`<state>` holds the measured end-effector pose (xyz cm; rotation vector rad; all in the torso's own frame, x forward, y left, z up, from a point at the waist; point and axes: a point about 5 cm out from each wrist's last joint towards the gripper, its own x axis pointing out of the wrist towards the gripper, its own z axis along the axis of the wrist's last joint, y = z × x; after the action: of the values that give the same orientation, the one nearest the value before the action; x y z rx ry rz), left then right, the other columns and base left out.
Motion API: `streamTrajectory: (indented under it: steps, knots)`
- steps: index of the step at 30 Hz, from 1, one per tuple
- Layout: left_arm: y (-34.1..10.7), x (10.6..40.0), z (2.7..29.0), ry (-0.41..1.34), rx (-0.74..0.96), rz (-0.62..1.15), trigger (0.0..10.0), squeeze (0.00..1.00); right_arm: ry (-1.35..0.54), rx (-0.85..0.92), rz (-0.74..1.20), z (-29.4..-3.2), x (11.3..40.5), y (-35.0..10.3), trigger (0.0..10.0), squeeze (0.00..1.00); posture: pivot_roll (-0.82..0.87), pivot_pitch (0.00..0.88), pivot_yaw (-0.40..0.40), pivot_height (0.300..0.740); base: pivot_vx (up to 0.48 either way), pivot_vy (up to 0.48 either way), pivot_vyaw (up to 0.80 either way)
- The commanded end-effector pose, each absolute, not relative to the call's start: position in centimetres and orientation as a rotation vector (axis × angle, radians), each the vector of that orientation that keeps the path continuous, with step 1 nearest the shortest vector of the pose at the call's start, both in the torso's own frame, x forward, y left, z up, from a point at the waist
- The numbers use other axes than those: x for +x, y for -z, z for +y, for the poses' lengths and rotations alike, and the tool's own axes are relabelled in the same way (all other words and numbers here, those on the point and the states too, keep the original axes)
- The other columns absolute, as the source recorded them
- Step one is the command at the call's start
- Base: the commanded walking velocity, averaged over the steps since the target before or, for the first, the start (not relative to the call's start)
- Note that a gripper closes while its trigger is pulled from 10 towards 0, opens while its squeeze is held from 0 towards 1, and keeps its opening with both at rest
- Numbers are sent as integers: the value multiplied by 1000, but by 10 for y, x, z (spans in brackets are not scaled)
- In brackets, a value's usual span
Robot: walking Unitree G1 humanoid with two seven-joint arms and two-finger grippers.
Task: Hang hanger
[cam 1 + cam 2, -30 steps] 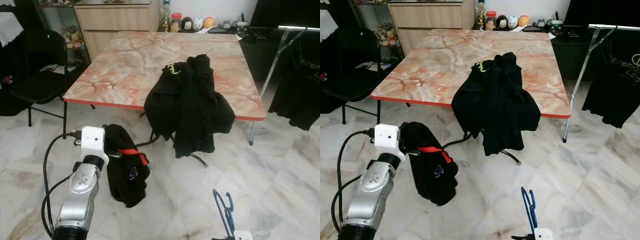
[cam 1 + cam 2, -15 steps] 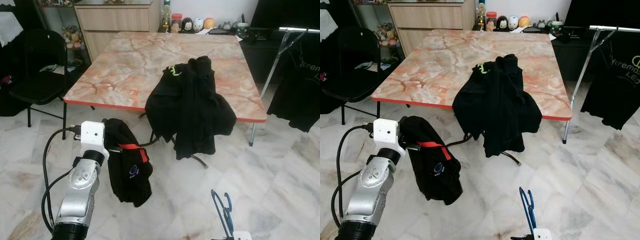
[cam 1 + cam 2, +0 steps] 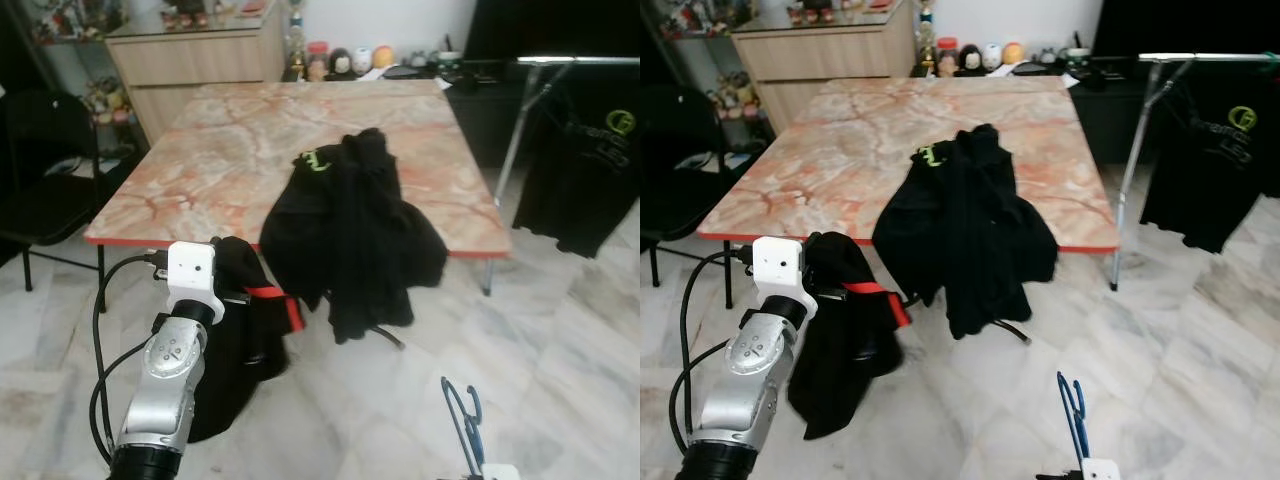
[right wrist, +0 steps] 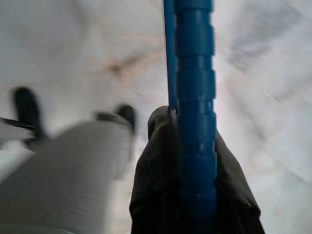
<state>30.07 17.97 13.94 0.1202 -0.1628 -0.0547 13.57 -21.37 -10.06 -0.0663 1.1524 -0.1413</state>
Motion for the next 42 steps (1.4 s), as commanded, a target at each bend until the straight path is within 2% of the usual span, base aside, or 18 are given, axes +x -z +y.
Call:
streamTrajectory:
  steps: [1,10,20,30,35,42]
  knots:
    - [-153,306,177,61,114,-211,10000,0,149,-81,1151,-220,132,101,10000,0,-67,0,29,740,300,0,0]
    - [-172,316,175,63,84,-256,10000,0,202,-54,1162,-220,130,101,10000,0,-55,0,26,740,310,0,0]
    - [-259,364,164,138,148,-434,10000,0,220,-37,1164,-218,130,102,10000,0,-41,0,24,740,304,0,0]
    - [-315,394,152,108,139,-500,10000,0,222,-35,1165,-218,130,102,10000,0,-34,0,20,740,314,0,0]
    - [-326,400,150,99,142,-511,10000,0,221,-40,1163,-219,131,101,10000,0,-24,0,17,740,297,0,0]
    - [-318,403,155,85,142,-488,10000,0,222,-36,1161,-218,131,101,10000,0,-23,0,16,740,296,0,0]
